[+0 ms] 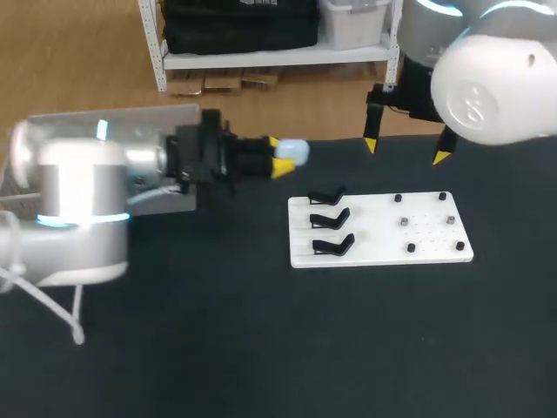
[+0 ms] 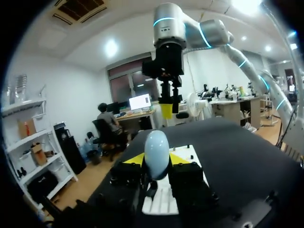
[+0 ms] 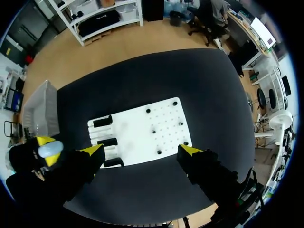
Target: Pick up each earbud case from the left stands, insert the matching earbuds, close the lid, and place the case in the box.
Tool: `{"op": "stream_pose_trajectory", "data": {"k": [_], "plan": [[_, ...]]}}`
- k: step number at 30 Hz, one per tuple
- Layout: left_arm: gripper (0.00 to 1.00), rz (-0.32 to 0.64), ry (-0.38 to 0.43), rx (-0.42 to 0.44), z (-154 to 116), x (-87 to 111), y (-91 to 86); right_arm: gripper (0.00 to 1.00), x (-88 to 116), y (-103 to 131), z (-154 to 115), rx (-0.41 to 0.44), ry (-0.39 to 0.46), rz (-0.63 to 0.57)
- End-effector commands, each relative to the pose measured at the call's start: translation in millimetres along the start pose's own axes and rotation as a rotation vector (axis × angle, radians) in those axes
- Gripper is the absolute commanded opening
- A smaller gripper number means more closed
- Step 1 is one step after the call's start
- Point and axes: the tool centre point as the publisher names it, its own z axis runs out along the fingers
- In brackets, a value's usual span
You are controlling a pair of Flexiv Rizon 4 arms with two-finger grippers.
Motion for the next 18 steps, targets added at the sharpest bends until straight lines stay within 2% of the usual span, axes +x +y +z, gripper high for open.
{"op": "stream_pose_trajectory", "data": {"k": [1,10,13,18], "plan": [[0.0,0.02,0.101,-0.214,-66.7,-25.5,0.0,1.0,3.5,-2.0,-0.1,-0.002,-0.037,0.003],[0.0,0.015,0.27,-0.367,-132.9,-38.0,35.3,1.0,3.5,-2.0,-0.1,-0.002,-0.037,0.003],[0.0,-0.043,0.32,-0.417,-154.7,-27.9,46.4,1.0,3.5,-2.0,-0.1,-0.002,-0.037,0.003],[0.0,-0.147,0.424,-0.492,-185.6,8.5,62.7,1.0,3.5,-2.0,-0.1,-0.002,-0.037,0.003]]}}
